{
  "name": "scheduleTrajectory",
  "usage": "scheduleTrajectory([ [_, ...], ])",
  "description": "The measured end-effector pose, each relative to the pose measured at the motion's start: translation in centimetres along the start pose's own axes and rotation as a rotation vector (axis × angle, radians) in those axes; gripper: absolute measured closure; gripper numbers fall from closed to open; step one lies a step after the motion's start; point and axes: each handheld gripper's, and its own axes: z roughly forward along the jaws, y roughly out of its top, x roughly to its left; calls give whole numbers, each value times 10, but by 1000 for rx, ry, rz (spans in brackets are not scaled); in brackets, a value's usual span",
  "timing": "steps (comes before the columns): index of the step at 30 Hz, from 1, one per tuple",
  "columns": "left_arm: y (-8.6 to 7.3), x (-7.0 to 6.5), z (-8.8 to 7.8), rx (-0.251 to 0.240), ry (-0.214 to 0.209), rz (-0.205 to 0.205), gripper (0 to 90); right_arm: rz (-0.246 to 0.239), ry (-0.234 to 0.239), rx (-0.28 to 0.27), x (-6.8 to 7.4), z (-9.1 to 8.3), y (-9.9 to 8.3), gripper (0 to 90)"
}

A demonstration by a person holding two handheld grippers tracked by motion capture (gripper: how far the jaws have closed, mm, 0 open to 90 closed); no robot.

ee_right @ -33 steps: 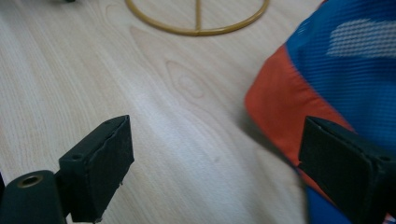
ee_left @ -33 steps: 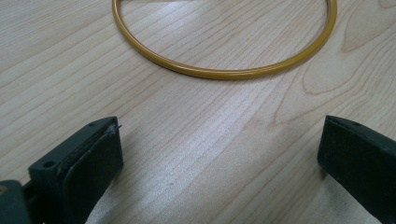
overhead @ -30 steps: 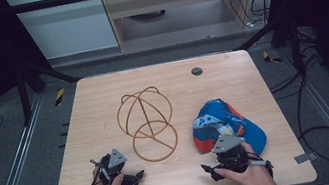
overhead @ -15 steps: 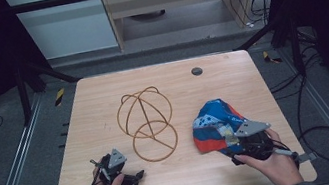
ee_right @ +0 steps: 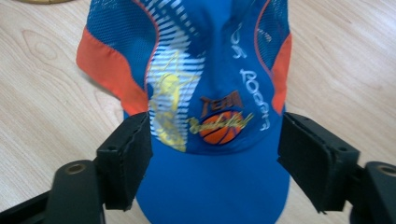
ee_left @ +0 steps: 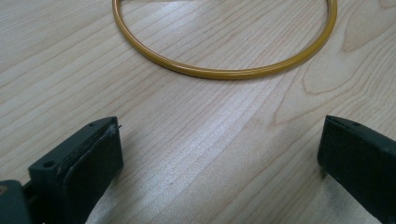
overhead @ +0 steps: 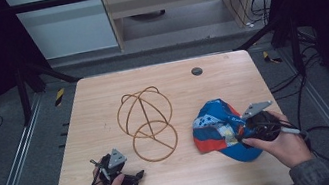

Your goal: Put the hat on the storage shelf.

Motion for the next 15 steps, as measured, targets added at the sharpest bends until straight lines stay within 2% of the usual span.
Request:
scheduleTrajectory([
  [4, 0, 0, 0, 0, 0, 0, 0, 1, 17, 15, -12, 0, 11, 339],
  [15, 0, 0, 0, 0, 0, 0, 0, -4, 72, 54, -23, 3, 27, 459],
])
